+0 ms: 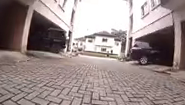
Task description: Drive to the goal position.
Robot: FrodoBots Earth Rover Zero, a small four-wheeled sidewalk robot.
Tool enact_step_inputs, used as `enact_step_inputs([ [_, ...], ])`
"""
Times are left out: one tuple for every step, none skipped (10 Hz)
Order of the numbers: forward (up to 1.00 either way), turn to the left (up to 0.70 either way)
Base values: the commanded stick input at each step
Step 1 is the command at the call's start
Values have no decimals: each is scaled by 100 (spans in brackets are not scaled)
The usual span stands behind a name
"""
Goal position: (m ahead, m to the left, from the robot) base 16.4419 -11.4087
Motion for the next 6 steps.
enact_step_inputs([
  [70, -35],
  [70, -32],
  [70, -22],
  [70, -13],
  [70, -3],
  [70, 0],
])
